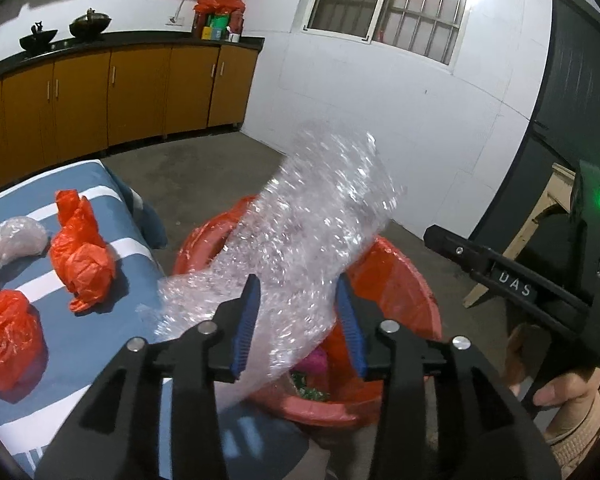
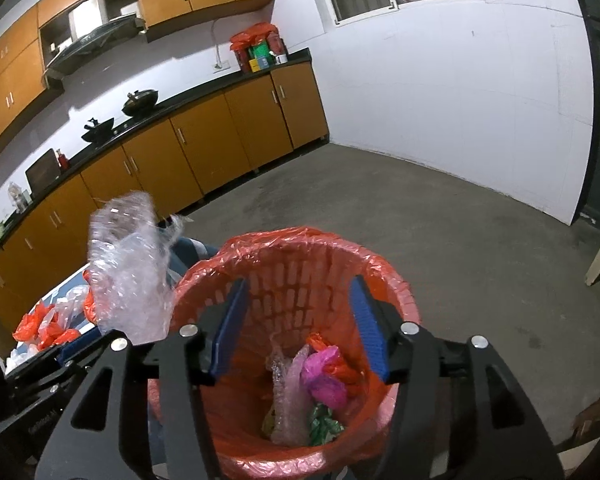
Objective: Collect trash
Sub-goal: 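Open both tools over the wastebasket to drop the pink bag and bubble wrap, then move both tools back over the table toward the remaining bags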
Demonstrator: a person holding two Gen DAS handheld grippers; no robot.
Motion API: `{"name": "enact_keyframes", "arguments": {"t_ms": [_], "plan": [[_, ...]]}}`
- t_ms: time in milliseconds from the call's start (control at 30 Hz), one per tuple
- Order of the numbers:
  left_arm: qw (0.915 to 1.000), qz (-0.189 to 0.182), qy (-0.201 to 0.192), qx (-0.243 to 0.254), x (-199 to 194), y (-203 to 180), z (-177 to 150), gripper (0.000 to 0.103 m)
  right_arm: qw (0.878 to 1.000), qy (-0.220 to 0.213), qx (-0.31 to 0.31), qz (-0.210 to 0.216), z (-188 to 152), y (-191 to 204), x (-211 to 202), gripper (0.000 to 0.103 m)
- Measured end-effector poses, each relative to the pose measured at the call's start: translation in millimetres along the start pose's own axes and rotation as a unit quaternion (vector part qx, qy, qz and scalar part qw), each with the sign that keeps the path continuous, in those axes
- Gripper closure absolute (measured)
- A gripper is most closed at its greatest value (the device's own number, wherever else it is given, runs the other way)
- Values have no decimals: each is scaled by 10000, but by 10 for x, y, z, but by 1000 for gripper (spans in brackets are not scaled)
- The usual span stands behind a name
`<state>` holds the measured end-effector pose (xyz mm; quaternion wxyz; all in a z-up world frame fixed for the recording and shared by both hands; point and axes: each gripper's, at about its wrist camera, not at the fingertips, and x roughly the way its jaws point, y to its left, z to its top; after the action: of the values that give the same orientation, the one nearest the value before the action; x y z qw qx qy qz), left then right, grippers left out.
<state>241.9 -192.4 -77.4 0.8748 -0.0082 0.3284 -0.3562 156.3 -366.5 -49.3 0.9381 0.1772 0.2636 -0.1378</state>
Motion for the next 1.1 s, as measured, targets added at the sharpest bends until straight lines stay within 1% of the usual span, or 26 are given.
{"name": "enact_keyframes", "arguments": {"t_ms": [133, 233, 367, 433, 500, 667, 733, 767, 800, 867, 933, 967, 1067, 1100], "plan": [[9999, -19, 99, 45, 57, -71, -6, 62, 10000, 7, -10, -29, 1, 10, -16, 49], [10000, -37, 40, -23, 19, -63, 23, 62, 9999, -20, -106, -93, 5, 31, -42, 49], [9999, 88, -94, -89, -90, 14, 63, 59, 9998, -52, -173, -106, 20, 79, -74, 49], [9996, 227, -149, -102, -171, 76, 75, 57, 9997, -50, -238, -77, 18, 125, -83, 49], [9987, 465, -207, -79, -268, 161, 51, 54, 9995, -31, -327, -27, 4, 183, -84, 49], [9939, 1066, -262, -109, -517, 397, -65, 52, 9979, -40, -625, 176, -13, 419, -88, 42], [9903, 1347, -298, -174, -655, 547, -131, 51, 9967, -10, -732, 357, -26, 557, -69, 41], [9881, 1494, -313, -205, -715, 611, -159, 48, 9961, 13, -770, 441, -38, 624, -61, 41], [9845, 1700, -341, -253, -808, 702, -191, 47, 9953, 39, -813, 523, -50, 702, -47, 41], [9785, 1994, -391, -346, -968, 859, -264, 43, 9929, 100, -945, 711, -72, 883, -4, 41], [9688, 2388, -440, -485, -1171, 1070, -339, 41, 9896, 171, -1115, 896, -103, 1103, 57, 41], [9654, 2513, -449, -538, -1251, 1149, -365, 41, 9883, 193, -1172, 955, -119, 1181, 79, 41], [9497, 2993, -480, -788, -1543, 1478, -474, 40, 9831, 346, -1374, 1164, -186, 1504, 230, 41], [9425, 3180, -503, -894, -1652, 1607, -514, 40, 9816, 401, -1407, 1225, -211, 1586, 284, 41]]}}
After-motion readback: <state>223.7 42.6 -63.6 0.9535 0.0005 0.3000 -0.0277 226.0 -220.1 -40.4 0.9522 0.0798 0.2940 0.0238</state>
